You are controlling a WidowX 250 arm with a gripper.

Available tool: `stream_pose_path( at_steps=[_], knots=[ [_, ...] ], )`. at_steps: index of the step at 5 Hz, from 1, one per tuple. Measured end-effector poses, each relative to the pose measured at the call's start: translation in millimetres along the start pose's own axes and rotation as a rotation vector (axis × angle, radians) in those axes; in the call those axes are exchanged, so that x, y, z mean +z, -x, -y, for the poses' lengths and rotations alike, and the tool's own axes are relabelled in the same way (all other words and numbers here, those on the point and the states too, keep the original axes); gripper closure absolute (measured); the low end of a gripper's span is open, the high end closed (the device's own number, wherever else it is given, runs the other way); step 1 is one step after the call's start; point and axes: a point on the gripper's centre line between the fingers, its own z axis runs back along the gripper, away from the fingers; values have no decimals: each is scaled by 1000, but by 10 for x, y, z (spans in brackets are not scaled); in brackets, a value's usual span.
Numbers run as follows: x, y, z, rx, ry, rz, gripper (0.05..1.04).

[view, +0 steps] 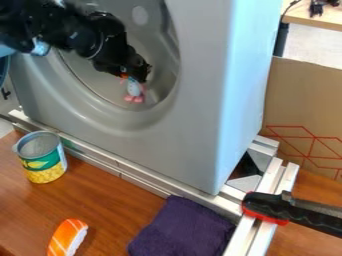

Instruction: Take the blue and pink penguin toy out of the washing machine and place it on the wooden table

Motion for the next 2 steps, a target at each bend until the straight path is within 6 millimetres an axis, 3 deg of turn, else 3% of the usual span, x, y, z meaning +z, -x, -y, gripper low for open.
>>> stream_pose_path(
  at_steps=[1, 2],
  knots=[
    [100, 105, 28, 25, 9, -45, 394],
    [324, 326, 1, 65, 23, -175, 394]
  ],
)
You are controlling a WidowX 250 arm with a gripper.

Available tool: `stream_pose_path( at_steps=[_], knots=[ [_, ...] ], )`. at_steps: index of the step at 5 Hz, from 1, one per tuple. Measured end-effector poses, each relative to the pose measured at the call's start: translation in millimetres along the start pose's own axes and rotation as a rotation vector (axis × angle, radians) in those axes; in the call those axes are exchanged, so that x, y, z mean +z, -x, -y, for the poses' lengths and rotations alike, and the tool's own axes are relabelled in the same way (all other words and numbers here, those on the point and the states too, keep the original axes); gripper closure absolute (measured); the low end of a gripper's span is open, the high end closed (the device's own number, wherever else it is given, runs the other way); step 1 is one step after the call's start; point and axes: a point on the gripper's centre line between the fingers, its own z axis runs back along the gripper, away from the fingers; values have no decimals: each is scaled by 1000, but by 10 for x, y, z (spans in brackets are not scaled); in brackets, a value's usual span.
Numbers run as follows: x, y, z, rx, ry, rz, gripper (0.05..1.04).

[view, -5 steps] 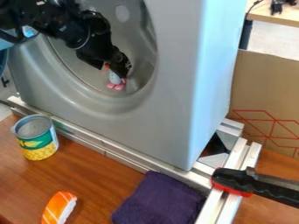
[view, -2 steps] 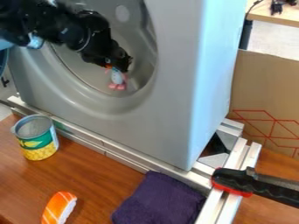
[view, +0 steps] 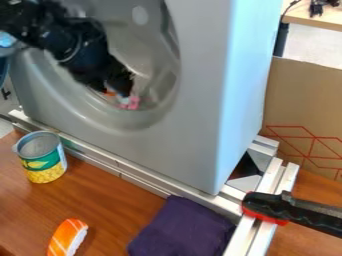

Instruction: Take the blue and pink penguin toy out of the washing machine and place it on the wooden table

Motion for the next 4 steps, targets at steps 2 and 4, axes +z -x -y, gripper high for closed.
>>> stream_pose_path(
  at_steps=[2, 4],
  knots=[
    [445, 571, -70, -25, -109, -154, 394],
    [387, 899, -160, 66, -76, -323, 394]
  ],
)
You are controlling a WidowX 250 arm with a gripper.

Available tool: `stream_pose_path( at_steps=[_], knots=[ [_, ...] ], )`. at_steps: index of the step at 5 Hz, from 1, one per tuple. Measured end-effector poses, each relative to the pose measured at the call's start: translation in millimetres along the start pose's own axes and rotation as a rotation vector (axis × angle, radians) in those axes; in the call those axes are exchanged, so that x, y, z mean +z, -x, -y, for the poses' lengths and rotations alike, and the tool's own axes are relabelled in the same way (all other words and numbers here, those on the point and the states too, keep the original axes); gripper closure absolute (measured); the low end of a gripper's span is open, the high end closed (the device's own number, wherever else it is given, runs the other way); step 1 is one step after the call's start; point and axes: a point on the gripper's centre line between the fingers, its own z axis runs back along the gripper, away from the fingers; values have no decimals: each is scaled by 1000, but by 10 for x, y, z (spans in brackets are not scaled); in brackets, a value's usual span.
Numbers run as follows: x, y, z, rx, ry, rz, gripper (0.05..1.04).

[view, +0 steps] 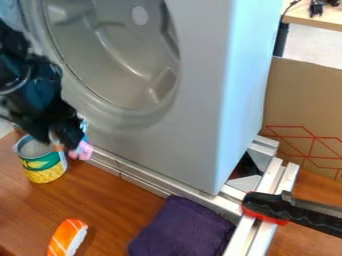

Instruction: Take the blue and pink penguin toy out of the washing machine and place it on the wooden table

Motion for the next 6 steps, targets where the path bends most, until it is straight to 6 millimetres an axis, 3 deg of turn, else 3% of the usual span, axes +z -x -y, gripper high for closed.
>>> stream_pose_path(
  at_steps=[1, 2, 4, 6],
  knots=[
    [-245, 16, -80, 26, 29, -165, 394],
    [-353, 86, -155, 29, 21, -289, 394],
    [-522, 259, -226, -94, 42, -255, 394],
    [-642, 346, -331, -85, 71, -242, 394]
  ],
)
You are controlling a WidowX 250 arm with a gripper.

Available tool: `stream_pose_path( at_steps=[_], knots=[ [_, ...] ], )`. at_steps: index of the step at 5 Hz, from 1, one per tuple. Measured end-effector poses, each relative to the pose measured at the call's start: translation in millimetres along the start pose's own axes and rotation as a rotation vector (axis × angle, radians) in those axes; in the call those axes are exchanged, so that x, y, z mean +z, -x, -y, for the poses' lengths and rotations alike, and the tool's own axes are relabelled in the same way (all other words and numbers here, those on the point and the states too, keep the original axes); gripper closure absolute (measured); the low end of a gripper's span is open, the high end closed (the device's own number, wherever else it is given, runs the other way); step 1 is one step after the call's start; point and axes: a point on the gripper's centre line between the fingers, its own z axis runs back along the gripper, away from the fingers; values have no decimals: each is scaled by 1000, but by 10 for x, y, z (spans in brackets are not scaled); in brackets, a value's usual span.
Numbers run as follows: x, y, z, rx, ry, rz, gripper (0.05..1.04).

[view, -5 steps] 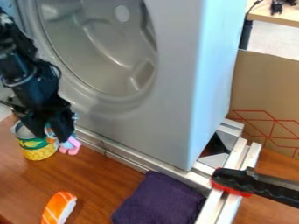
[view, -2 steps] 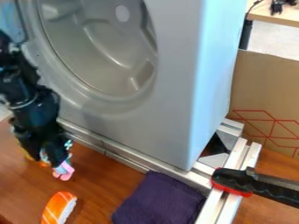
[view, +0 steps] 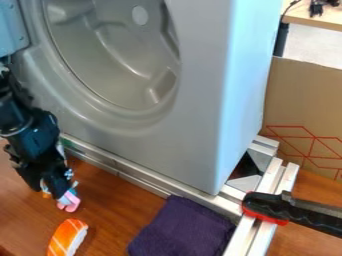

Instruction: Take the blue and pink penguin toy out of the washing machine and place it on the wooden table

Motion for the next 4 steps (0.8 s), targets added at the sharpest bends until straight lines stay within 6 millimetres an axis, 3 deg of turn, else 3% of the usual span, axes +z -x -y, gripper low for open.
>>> stream_pose_path(
  at_steps=[2, 3, 4],
  knots=[
    [-16, 30, -59, 58, -25, -36, 394],
    [26, -31, -42, 79, -43, -59, 314],
    [52, -65, -37, 123, -42, -60, 81]
  ],
)
